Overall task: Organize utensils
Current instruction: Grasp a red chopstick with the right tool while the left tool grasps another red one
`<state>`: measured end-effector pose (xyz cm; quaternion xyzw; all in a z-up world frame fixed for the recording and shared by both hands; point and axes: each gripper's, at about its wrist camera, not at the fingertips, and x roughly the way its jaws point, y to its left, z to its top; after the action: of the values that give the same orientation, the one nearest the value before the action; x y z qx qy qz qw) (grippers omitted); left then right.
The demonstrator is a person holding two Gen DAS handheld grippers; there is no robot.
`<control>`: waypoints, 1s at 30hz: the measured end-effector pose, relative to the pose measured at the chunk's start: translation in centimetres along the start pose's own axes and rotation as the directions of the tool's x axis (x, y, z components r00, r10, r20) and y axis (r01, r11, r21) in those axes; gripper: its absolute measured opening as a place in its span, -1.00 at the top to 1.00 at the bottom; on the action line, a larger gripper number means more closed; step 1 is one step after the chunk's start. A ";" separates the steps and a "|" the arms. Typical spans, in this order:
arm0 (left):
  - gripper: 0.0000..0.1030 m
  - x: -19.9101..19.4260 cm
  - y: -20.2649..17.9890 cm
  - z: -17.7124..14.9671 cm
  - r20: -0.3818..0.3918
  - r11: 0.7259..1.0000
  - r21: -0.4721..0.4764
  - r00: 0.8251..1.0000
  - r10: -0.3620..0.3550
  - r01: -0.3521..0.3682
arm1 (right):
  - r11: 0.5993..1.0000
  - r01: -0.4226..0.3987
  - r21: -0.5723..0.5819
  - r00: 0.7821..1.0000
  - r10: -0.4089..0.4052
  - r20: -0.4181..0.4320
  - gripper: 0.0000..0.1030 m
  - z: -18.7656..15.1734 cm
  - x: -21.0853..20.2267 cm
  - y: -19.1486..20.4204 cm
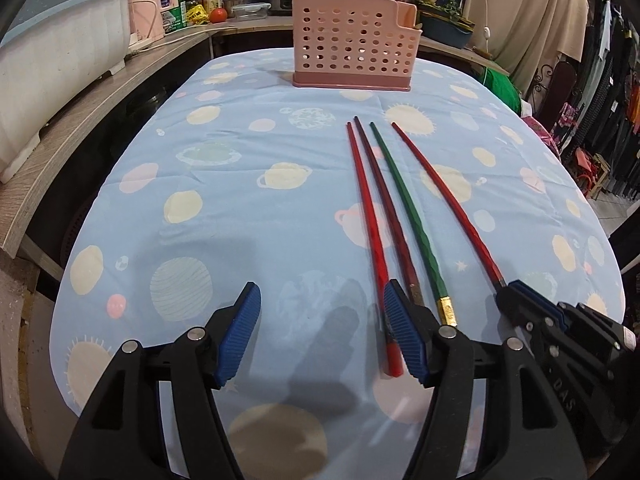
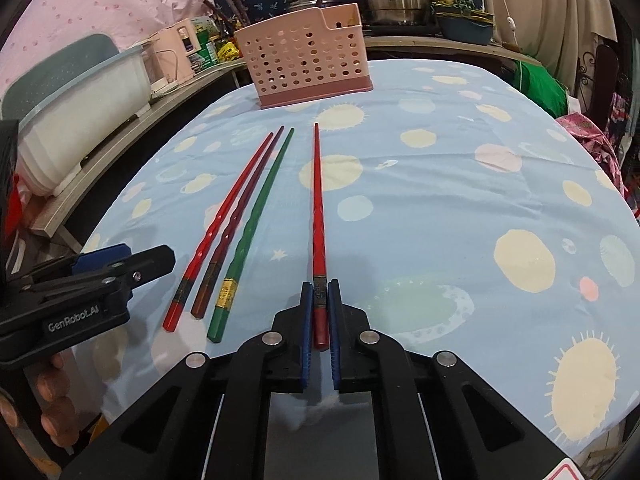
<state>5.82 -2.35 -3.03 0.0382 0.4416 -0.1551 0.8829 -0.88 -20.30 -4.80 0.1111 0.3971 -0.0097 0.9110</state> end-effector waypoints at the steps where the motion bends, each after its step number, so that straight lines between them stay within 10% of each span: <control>1: -0.18 -0.1 -0.1 -0.1 0.001 1.000 0.003 1.000 -0.004 0.004 | 1.000 -0.002 0.010 1.000 0.002 0.000 0.87 0.0 0.0 -0.3; 17: -0.12 0.8 -1.6 -1.7 -0.027 0.999 0.044 1.000 0.010 -0.009 | 0.999 -0.004 0.034 1.000 0.004 0.003 0.87 0.0 -0.1 -0.9; 30: 0.84 1.0 -0.8 -0.9 -0.043 1.000 0.015 0.999 -0.011 0.012 | 0.999 -0.006 0.035 1.000 0.006 0.002 0.87 0.0 -0.1 -1.0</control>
<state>5.50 -3.16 -4.33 0.0455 0.4596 -0.1627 0.8719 -1.05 -21.29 -4.86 0.1282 0.3956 -0.0142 0.9093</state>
